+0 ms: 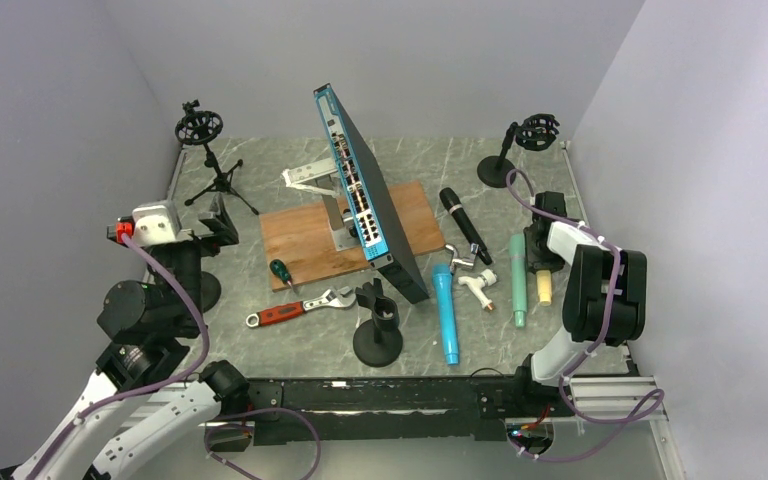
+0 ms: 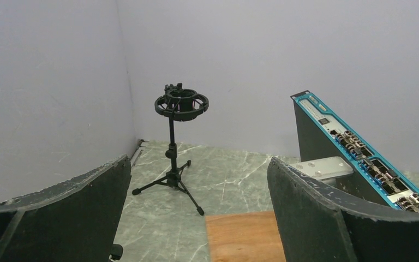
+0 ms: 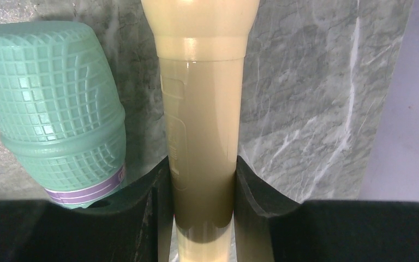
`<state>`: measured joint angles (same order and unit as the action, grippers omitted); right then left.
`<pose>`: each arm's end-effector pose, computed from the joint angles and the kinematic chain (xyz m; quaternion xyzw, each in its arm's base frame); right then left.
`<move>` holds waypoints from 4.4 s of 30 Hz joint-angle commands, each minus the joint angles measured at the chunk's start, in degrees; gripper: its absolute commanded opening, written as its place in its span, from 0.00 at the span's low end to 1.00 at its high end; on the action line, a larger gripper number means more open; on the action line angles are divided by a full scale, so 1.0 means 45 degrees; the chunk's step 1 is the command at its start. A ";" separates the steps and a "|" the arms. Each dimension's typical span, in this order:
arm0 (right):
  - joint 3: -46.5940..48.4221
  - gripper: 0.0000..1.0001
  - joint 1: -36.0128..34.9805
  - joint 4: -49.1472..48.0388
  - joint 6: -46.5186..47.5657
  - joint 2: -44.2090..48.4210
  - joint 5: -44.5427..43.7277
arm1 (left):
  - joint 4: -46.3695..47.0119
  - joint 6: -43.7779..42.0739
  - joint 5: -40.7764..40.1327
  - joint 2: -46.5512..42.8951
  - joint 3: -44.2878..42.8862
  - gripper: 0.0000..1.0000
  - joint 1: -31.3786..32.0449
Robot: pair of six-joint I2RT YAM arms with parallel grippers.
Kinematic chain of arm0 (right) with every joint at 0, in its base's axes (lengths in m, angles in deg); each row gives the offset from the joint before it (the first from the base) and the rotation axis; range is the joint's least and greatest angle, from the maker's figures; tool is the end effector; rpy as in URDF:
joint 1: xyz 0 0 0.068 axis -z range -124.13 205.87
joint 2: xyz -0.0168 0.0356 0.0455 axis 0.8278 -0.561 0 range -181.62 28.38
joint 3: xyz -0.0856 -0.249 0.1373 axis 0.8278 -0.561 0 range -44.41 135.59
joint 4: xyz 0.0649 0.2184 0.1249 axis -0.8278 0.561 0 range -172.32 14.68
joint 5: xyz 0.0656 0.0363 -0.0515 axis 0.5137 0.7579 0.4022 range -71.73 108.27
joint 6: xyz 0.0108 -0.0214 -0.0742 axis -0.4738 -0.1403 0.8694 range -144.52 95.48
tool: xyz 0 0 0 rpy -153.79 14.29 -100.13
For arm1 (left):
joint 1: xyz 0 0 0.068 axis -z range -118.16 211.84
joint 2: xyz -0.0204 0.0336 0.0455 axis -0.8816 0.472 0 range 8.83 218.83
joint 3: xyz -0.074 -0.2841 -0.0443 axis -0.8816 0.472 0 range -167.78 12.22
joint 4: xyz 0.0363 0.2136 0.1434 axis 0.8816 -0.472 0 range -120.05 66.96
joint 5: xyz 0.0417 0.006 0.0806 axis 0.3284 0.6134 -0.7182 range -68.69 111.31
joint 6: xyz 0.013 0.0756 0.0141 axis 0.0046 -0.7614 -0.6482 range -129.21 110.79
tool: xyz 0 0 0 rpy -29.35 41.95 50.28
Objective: Remove the microphone from the stand
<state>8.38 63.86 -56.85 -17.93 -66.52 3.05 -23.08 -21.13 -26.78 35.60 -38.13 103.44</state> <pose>0.3127 -0.0617 0.1549 0.0376 0.9719 -0.1533 0.1747 0.0850 -0.0093 0.4433 -0.0790 0.6003 0.0202 0.7956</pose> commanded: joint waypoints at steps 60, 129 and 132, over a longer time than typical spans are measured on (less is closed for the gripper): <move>-0.0303 0.74 -0.0370 -0.0915 -0.2255 0.4252 0.1648 | 0.2587 -0.1496 -0.0656 -0.0086 0.1560 0.96 0.0058; -0.2363 1.00 -0.5100 -0.2595 -0.4234 1.0935 0.6682 | 0.2328 1.7610 1.8817 1.4176 -0.5805 0.58 -1.4427; -0.2328 1.00 -0.5115 -0.2499 -0.4245 1.0930 0.6686 | 0.1853 1.7050 1.8615 1.3793 -0.5833 0.49 -1.4369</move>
<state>-3.40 40.82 -68.13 -37.58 -18.04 33.73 -12.39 59.26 58.83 100.62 -62.33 38.33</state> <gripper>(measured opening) 0.997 0.554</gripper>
